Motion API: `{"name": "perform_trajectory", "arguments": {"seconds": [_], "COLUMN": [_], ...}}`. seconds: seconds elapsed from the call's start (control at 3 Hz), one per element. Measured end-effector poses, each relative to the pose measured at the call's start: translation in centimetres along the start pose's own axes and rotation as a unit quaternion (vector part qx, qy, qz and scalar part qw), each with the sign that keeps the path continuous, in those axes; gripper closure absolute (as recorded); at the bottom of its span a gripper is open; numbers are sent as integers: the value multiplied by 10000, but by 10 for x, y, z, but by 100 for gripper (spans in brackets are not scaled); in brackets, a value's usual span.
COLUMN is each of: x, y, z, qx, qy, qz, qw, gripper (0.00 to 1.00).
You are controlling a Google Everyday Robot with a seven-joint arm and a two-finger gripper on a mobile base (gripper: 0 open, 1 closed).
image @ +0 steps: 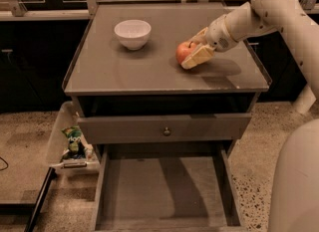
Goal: Place apple into middle drawer
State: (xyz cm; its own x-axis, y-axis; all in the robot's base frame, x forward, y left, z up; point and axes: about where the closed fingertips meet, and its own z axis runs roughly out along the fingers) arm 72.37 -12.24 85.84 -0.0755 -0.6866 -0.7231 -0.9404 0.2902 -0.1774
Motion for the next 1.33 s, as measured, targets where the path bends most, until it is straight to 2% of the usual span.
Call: {"name": "perform_trajectory", "arguments": {"seconds": [0.67, 1.0, 1.33], "x": [0, 0, -1], "y": [0, 0, 8], "z": [0, 0, -6], "qx": [0, -1, -15], "qy": [0, 0, 12], "qz": [0, 0, -63], "qw": [10000, 10000, 10000], "gripper": [85, 100, 100]}}
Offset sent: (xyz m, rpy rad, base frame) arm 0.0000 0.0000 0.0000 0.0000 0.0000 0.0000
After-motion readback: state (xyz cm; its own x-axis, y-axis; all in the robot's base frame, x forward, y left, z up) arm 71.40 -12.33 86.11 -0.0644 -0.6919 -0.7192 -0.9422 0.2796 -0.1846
